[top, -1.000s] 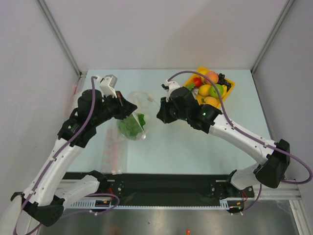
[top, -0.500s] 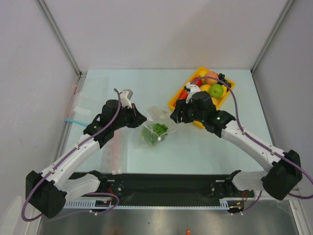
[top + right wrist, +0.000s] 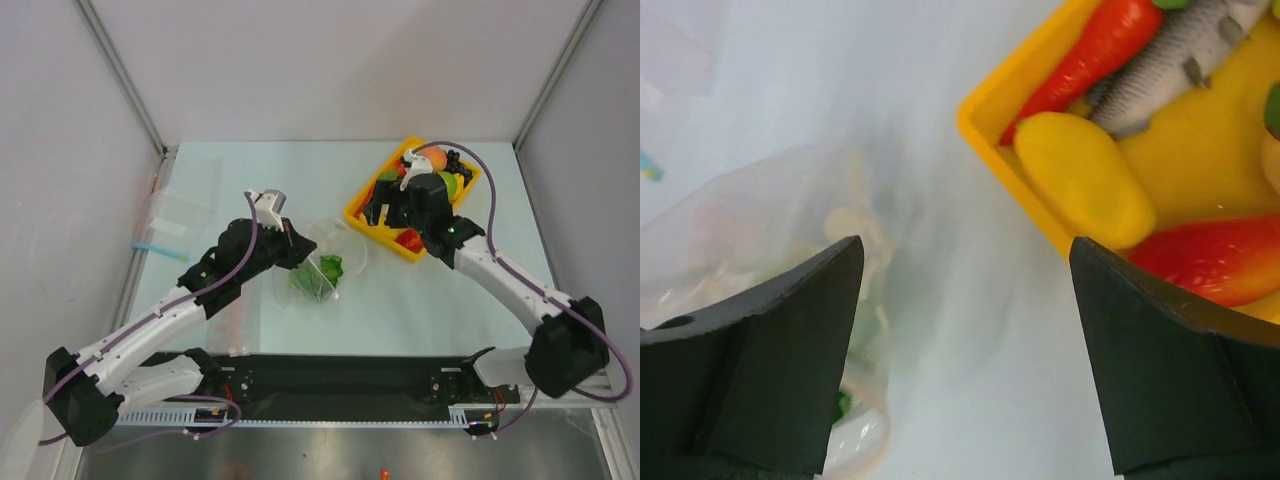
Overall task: Place the food in the zip-top bag and seal the zipper
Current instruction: Pick up the fake fruit from the bin.
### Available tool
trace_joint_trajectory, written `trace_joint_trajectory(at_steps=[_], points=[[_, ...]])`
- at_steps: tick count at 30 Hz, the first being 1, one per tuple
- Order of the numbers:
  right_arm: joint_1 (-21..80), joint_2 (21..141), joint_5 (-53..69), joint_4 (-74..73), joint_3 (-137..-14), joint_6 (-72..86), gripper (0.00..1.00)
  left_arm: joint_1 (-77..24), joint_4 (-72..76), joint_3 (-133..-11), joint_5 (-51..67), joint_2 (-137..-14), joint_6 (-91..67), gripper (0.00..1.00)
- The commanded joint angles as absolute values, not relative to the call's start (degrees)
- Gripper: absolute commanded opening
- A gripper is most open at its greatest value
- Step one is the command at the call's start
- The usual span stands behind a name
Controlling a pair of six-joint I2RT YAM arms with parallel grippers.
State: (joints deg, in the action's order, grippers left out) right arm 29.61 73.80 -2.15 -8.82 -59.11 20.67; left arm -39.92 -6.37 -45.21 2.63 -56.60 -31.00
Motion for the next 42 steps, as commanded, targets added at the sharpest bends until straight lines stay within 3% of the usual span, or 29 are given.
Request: trace_joint_trajectory(at_steps=[1,9,15,20,42], points=[[26.47,80.93,-3.78,-9.40,-64.41,18.99,0.89,-41.22,-3.34,-46.76,0.18,-58.27,-30.59,0.00],[22.59,96.93,-3.78,-15.47,-73.65,18.02,0.94,-41.57,-0.53,-42.10,0.18,-56.34,-29.27,0.00],[21.97,102.38,5.09,-16.59,-75.39,16.01,0.92,-41.66,-0.18,-40.52,-2.20,-52.39,-28.83,0.01],[22.50,107.65,0.09,-22.93,-79.98,12.31,0.94,-41.84,-0.18,-40.60,-1.41,-52.64,-28.39,0.01],[23.47,114.08,-1.06,-27.16,-83.66,11.43,0.88,-42.54,-2.02,-41.48,-4.75,-52.21,-26.46,0.01]])
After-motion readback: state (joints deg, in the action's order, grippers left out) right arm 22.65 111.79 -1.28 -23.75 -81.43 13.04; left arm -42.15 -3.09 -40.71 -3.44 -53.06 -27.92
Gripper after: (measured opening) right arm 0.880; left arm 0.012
